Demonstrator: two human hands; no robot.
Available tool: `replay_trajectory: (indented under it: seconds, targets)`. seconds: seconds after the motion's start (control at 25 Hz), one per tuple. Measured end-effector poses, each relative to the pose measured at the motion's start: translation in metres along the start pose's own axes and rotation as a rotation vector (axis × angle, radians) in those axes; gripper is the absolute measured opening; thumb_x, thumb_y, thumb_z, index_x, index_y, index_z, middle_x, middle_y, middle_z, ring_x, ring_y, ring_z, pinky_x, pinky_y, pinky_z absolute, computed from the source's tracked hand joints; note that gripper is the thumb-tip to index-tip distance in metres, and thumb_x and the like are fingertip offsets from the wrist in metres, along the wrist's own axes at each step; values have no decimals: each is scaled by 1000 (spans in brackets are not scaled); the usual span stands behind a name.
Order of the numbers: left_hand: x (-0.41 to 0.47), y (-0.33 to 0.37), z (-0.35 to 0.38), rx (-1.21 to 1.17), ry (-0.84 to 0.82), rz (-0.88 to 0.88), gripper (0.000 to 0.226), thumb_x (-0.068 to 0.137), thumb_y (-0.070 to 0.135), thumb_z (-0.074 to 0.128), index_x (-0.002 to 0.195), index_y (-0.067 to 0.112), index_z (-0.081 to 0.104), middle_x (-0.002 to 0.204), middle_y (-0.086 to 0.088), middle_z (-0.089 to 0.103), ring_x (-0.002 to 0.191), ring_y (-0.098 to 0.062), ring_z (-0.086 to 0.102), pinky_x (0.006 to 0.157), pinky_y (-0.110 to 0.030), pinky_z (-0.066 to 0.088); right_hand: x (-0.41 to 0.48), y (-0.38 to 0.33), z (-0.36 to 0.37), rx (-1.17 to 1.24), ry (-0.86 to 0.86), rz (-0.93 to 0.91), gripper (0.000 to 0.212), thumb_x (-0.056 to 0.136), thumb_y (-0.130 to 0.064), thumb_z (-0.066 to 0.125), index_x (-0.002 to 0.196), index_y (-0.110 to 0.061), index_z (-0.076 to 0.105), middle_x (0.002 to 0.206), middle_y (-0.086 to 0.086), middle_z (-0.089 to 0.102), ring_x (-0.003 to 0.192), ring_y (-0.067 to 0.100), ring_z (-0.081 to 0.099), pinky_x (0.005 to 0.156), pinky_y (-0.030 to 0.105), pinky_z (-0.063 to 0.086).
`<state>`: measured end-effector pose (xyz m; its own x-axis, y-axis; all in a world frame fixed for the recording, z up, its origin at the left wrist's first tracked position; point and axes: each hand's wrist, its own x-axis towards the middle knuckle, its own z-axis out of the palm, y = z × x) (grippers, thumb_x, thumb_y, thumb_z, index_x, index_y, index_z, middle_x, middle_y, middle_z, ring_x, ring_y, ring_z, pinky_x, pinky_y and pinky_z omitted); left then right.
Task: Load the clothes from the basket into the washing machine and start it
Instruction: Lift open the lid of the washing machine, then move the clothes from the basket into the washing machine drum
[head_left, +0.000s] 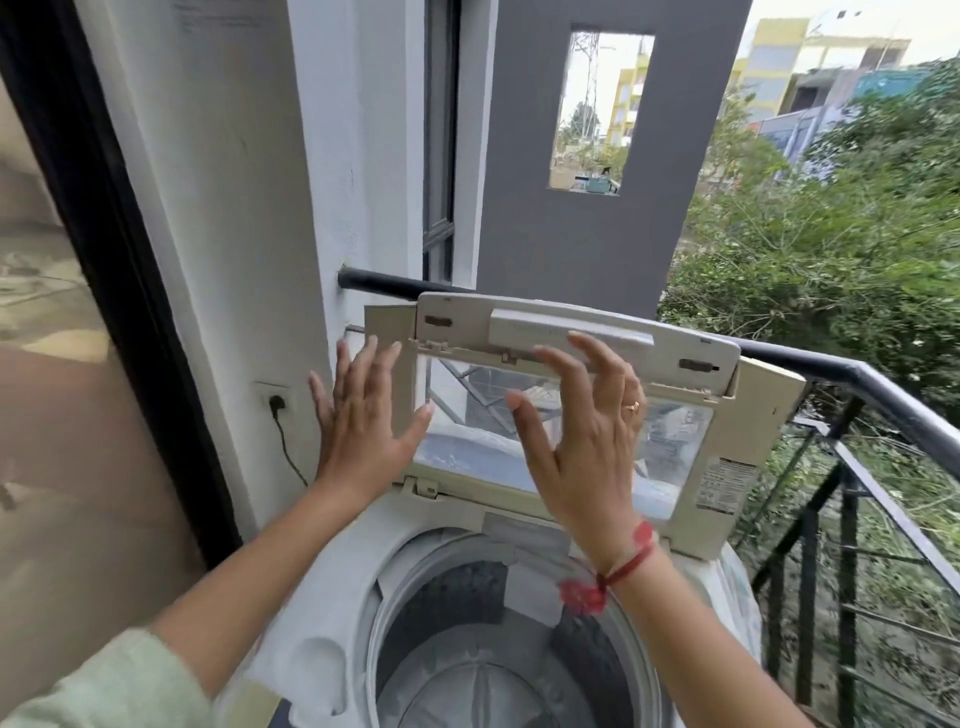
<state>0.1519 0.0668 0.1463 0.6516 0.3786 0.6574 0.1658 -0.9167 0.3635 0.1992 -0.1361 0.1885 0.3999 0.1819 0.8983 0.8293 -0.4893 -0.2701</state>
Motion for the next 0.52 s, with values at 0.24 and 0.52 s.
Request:
replay_trajectory:
  seconds: [0.24,0.52]
  targets:
    - [-100,-81,-28,45,9,-289,68,79,58,38,136,21,40,150,-5,28,146,-25,2,112,-58,-2,-87,-49,52,222,-410,104,34,90,-45,47,116,-24,54,130,-2,39,122,16,39,100,30,30]
    - [-199,-169,-76,201,-86,-579,63,80,57,39,129,18,48,145,-11,37,144,-32,11,110,-63,17,-157,-101,121,383,-761,175,32,90,-43,51,117,-26,51,130,-1,40,122,17,40,96,28,30]
